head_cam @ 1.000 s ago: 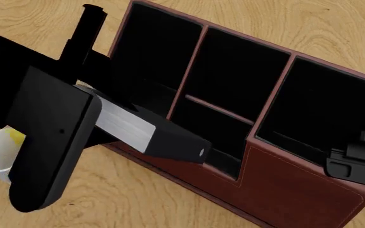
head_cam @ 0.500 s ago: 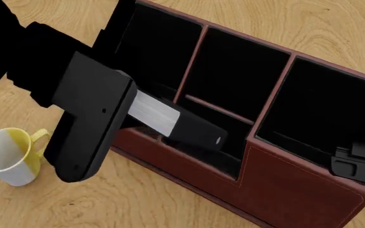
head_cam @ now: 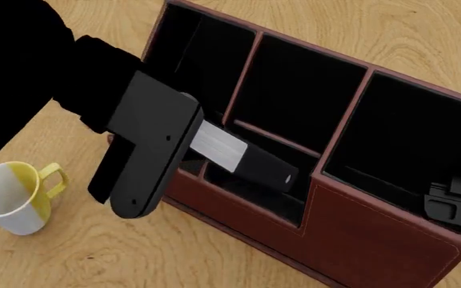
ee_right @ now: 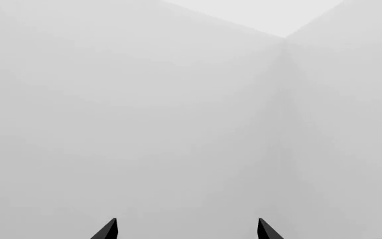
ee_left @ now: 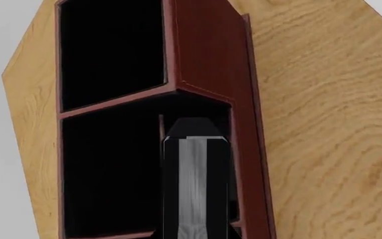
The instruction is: Pick up the book and place it in the back compartment of the caddy.
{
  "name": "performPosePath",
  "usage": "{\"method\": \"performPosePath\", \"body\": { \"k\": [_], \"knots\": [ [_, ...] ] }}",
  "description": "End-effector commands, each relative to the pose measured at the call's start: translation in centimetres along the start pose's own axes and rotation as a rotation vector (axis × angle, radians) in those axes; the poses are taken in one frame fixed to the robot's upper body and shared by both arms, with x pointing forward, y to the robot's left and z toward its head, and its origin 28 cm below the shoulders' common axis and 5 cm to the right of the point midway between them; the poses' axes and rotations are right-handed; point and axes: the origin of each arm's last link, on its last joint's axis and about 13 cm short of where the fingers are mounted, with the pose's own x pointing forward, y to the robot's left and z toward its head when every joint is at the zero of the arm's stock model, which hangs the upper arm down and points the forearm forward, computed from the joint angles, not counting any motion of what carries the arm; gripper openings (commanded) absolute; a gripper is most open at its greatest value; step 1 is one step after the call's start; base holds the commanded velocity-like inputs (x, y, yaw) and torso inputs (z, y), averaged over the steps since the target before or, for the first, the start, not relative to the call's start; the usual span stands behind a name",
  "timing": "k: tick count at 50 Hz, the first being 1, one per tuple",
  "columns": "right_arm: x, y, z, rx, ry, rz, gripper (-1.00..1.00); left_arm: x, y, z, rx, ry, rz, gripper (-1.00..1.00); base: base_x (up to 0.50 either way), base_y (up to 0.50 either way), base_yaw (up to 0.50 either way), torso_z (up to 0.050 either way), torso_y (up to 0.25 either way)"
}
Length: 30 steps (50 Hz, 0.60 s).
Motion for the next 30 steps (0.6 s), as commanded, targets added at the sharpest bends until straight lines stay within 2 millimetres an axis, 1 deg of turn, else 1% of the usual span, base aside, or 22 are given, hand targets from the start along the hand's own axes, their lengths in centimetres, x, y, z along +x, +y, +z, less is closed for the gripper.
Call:
{"method": "performPosePath", "body": {
  "k": [1,30],
  "knots": [
    [0.0,-0.1,-0.1,-0.004,0.005,-0.005,1.0,1.0,0.6,-0.3,-0.008,-0.012,0.019,-1.0,0.0,0.0,0.0,0.0,0.01],
    [0.2,-0.1,-0.3,-0.011,0.009,-0.008,1.0,3.5,0.7,-0.6,-0.006,-0.036,-0.007,-1.0,0.0,0.0,0.0,0.0,0.001]
  ]
}}
